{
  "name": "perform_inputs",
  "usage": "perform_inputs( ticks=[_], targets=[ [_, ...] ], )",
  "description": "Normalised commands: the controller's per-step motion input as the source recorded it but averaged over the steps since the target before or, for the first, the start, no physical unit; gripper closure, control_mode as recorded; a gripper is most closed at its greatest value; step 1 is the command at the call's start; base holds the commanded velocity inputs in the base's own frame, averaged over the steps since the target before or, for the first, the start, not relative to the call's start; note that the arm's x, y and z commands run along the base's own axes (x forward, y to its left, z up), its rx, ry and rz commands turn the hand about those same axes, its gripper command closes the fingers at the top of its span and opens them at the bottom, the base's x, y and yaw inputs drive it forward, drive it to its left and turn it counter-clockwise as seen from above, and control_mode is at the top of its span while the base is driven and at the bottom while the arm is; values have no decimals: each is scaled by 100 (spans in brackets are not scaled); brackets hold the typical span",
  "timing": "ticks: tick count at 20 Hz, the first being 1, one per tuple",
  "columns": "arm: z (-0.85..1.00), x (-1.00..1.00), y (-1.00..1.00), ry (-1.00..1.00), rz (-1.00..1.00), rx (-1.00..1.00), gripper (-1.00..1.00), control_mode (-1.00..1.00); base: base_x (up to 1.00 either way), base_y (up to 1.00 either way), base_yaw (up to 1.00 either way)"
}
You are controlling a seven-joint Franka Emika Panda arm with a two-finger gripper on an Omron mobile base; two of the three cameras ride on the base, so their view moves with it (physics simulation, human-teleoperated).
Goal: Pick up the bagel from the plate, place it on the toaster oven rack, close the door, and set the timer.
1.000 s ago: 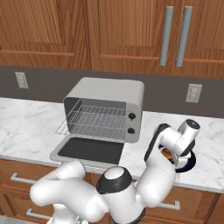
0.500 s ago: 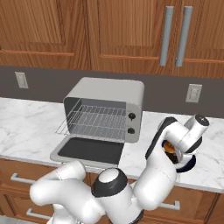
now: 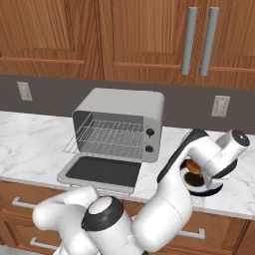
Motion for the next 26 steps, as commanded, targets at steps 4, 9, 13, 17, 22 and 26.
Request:
perform_inputs(
  ticks=[4,9,13,17,22,26],
  targets=[
    [30,-50,56,-10,1,0,100,-100,0,0,0],
    [30,-18,65,-10,4,0,100,-100,0,0,0],
    [35,-21,54,-12,4,0,100,-100,0,0,0],
    [34,-49,28,-12,5,0,100,-100,0,0,0],
    [29,-36,24,-8,5,0,100,-100,0,0,0],
    [26,-3,46,-3,6,0,100,-100,0,0,0]
  ],
)
